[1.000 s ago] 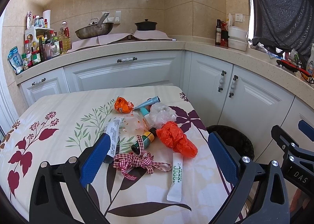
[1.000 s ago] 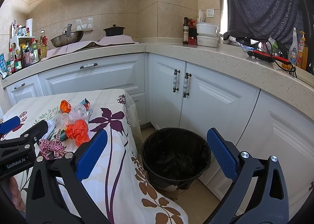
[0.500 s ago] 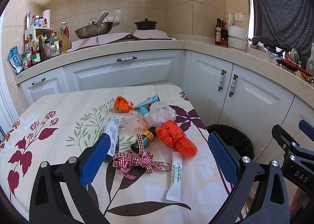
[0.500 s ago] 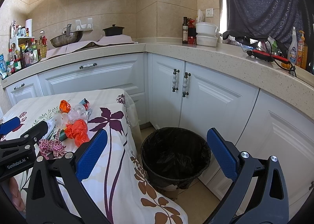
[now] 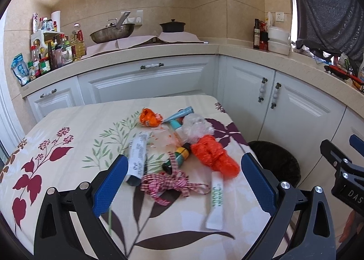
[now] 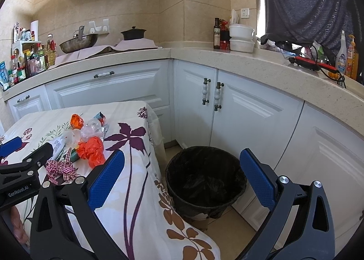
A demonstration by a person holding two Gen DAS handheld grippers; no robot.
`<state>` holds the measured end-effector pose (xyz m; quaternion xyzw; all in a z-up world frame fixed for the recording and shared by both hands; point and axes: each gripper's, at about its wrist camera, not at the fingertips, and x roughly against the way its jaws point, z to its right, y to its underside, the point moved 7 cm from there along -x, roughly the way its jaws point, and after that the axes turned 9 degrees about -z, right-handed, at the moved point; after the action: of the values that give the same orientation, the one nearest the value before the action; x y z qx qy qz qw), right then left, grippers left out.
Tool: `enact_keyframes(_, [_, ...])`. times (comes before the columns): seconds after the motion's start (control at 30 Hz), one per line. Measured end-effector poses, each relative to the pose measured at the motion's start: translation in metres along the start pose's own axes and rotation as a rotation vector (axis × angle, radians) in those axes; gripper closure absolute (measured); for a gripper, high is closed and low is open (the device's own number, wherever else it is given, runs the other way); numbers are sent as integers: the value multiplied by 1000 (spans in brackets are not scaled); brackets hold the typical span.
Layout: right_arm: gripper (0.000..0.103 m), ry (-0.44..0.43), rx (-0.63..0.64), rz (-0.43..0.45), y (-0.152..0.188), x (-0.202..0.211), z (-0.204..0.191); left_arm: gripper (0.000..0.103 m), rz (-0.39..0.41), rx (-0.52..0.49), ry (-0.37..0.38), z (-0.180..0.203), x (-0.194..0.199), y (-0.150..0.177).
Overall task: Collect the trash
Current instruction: 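Grasp the white tube with green print with the right tool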
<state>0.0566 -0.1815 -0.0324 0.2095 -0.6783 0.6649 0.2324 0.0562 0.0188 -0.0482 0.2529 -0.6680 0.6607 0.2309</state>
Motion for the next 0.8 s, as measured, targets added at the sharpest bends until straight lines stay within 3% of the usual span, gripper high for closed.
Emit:
enact_keyframes(0.37, [4,-85,60,-32,11,-13,-54,6,-11,39,-90,-53,4,13])
enact_keyframes(0.7, [5,-179,139,-82,37,-27,-120,6,-76,92,-119,-97,-9,33])
enact_keyframes(0.8, [15,-199,164,-114,49,-33,-137,7,-80,92,-120,-103,-12,38])
